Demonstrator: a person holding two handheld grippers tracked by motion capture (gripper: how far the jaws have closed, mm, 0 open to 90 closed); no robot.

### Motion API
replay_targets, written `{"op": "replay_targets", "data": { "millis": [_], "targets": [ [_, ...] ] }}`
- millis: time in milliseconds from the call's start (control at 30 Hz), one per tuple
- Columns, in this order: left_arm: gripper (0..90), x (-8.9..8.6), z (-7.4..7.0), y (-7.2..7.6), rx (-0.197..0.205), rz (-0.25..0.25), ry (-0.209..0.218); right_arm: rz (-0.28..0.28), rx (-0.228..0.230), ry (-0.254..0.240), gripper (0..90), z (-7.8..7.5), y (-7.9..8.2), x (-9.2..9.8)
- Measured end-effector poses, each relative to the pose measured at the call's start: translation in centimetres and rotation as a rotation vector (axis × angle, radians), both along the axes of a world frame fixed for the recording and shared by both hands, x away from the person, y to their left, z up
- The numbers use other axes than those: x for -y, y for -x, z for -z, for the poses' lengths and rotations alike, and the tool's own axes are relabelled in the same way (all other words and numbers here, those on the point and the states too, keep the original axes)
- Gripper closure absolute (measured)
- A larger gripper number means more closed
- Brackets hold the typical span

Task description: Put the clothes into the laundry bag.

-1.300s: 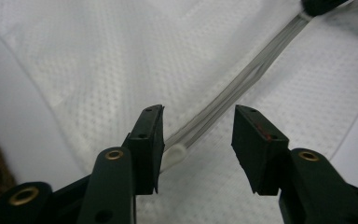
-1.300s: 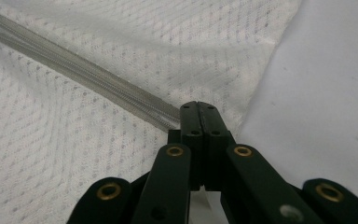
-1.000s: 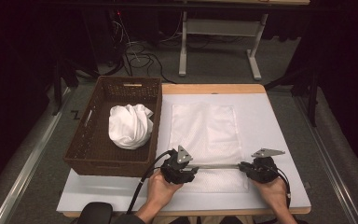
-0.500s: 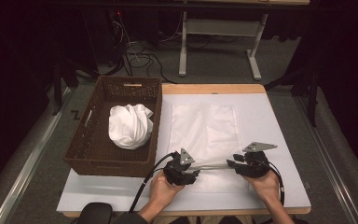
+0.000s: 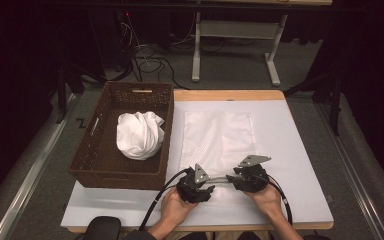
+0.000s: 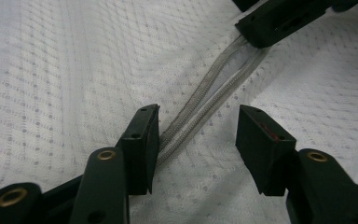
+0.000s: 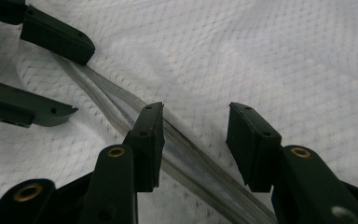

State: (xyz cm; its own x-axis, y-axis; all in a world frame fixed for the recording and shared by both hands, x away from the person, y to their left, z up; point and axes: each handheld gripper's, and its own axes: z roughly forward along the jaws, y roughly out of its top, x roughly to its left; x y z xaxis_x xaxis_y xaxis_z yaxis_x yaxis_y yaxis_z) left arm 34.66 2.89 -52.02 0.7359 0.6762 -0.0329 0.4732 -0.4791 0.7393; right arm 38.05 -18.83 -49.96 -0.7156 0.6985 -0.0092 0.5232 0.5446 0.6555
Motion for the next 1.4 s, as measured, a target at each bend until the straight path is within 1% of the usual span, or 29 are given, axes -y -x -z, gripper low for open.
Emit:
{"op": "replay_targets", "data": {
  "millis": [200,233,300,367,400,500,567,633,667,733,767,833,900,1033,1067,1133,1167,1233,1300,1333,1400],
  "targets": [
    [49.3,0.0,0.1,0.1,0.007,0.002,0.000,-0.003,-0.006,0.006,54.1,0.5,-0.3,-0.9],
    [49.2,0.0,0.1,0.1,0.008,0.003,0.001,-0.003,-0.004,0.016,53.8,0.5,-0.3,-1.0],
    [49.2,0.0,0.1,0.0,0.006,0.004,0.001,-0.021,-0.011,0.037,52.9,0.6,-0.3,-1.0],
    [49.0,-0.1,0.0,0.0,0.002,0.008,0.002,-0.024,-0.010,0.041,53.6,0.6,-0.3,-1.0],
    [48.8,0.0,0.0,0.0,0.002,0.008,-0.001,-0.020,-0.015,0.040,56.6,0.6,-0.3,-1.0],
    [50.7,0.1,-0.2,0.1,0.007,0.015,-0.006,-0.017,-0.005,0.044,64.9,0.6,-0.5,-0.9],
    [52.9,0.1,-0.4,0.3,0.016,0.021,0.000,-0.027,-0.006,0.050,69.6,0.5,-0.6,-0.8],
    [54.2,0.1,-0.5,0.5,0.021,0.021,0.011,-0.027,0.005,0.066,75.8,0.5,-0.6,-0.9],
    [54.9,0.1,-0.6,0.6,0.026,0.022,0.016,-0.030,0.008,0.076,77.7,0.4,-0.6,-1.0],
    [56.8,0.2,-0.7,0.7,0.034,0.027,0.022,-0.036,0.006,0.079,81.1,0.4,-0.6,-1.1],
    [57.4,0.2,-0.8,0.8,0.035,0.030,0.024,-0.035,0.013,0.082,82.9,0.4,-0.6,-1.1],
    [58.5,0.3,-0.7,0.8,0.031,0.035,0.022,-0.033,0.013,0.084,84.8,0.4,-0.6,-1.1],
    [59.4,0.4,-0.7,0.9,0.038,0.036,0.020,-0.025,0.009,0.076,85.0,0.4,-0.6,-1.0],
    [60.1,0.3,-1.2,1.3,0.066,0.033,0.041,-0.017,0.014,0.072,86.5,0.3,-0.7,-0.9],
    [60.7,0.3,-1.3,1.4,0.069,0.037,0.052,-0.012,0.011,0.068,86.9,0.2,-0.7,-0.9],
    [60.7,0.4,-1.5,1.5,0.077,0.043,0.058,-0.011,0.011,0.066,88.0,0.2,-0.7,-0.9],
    [60.8,0.5,-1.6,1.6,0.076,0.049,0.059,-0.010,0.012,0.067,88.3,0.2,-0.7,-0.9],
    [61.2,0.7,-1.4,1.5,0.063,0.055,0.046,-0.009,0.011,0.069,89.0,0.1,-0.7,-0.9],
    [62.8,0.8,-1.1,1.3,0.043,0.059,0.033,-0.008,0.020,0.067,89.3,0.1,-0.6,-0.9],
    [63.9,0.9,-0.9,1.2,0.035,0.056,0.026,-0.010,0.022,0.072,89.3,-0.1,-0.6,-0.9],
    [64.8,0.8,-0.5,1.0,0.032,0.035,0.016,-0.009,0.031,0.058,89.3,-0.4,-0.6,-0.8]
  ]
}}
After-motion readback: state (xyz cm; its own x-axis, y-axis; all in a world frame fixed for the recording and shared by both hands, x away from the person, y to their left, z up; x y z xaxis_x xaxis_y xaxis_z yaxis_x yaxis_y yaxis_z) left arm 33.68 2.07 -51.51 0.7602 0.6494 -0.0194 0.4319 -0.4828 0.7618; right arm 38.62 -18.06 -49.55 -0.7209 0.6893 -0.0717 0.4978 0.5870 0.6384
